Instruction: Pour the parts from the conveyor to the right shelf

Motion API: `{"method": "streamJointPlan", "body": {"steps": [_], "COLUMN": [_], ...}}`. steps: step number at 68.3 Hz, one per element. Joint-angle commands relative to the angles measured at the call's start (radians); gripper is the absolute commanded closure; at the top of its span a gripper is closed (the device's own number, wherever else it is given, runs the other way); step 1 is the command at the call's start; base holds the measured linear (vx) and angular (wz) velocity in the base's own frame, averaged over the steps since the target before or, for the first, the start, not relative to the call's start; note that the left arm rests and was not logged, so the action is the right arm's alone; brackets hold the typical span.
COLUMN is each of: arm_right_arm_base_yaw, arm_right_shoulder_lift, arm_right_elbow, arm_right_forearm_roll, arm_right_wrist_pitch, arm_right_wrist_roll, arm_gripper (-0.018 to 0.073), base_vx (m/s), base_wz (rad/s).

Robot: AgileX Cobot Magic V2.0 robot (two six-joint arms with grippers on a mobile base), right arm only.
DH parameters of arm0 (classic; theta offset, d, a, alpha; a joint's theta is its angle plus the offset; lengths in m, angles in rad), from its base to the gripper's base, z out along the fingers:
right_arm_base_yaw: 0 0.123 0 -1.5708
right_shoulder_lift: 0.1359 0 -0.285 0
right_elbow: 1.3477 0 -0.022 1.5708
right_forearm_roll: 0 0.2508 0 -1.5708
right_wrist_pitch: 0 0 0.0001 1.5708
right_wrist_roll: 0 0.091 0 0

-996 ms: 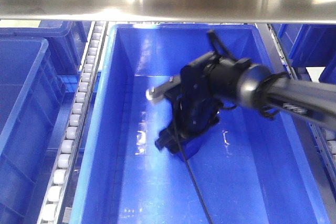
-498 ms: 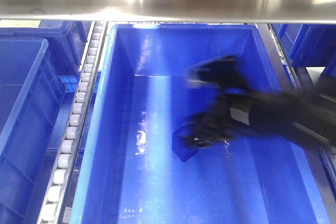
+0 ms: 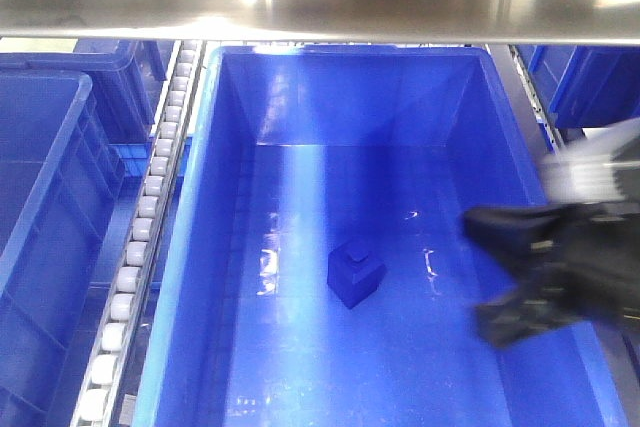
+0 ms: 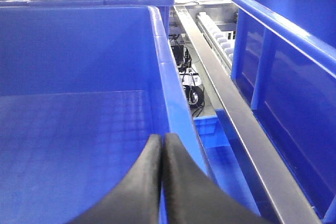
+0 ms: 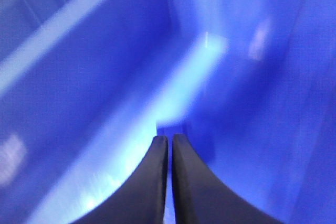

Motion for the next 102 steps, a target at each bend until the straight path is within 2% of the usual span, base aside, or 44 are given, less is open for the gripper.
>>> {"method": "streamJointPlan", "body": {"steps": [1, 25, 33, 49, 60, 71, 85, 102], "arm_right_arm_base_yaw": [-0.005, -0.005, -0.028, -0.227, -0.395, -0.524, -0.602, -0.613], "arm_right_shoulder_lift": [-0.034, -0.124, -0.201, -0.410, -0.559, -0.691, -0.823, -0.835], "arm_right_elbow": [-0.026, -0.022, 0.051, 0.308, 0.434, 0.530, 0.639, 0.706], "arm_right_forearm_roll": [-0.005, -0.037, -0.035, -0.035, -0.035, -0.035, -0.035, -0.033], "arm_right_wrist_pitch": [-0.070, -0.074, -0.137, -0.260, -0.261, -0.263, -0.369, -0.388], "arm_right_wrist_roll": [-0.003, -0.003, -0.003, -0.003, -0.003, -0.003, -0.003, -0.003], "arm_gripper": [0.0569, 0.0569, 0.0569, 0.0569, 0.0569, 0.0569, 0.0569, 0.0569], "base_vx": [0.00, 0.00, 0.00, 0.00, 0.00, 0.00, 0.00, 0.00], "base_wz": [0.00, 0.00, 0.00, 0.00, 0.00, 0.00, 0.00, 0.00]}}
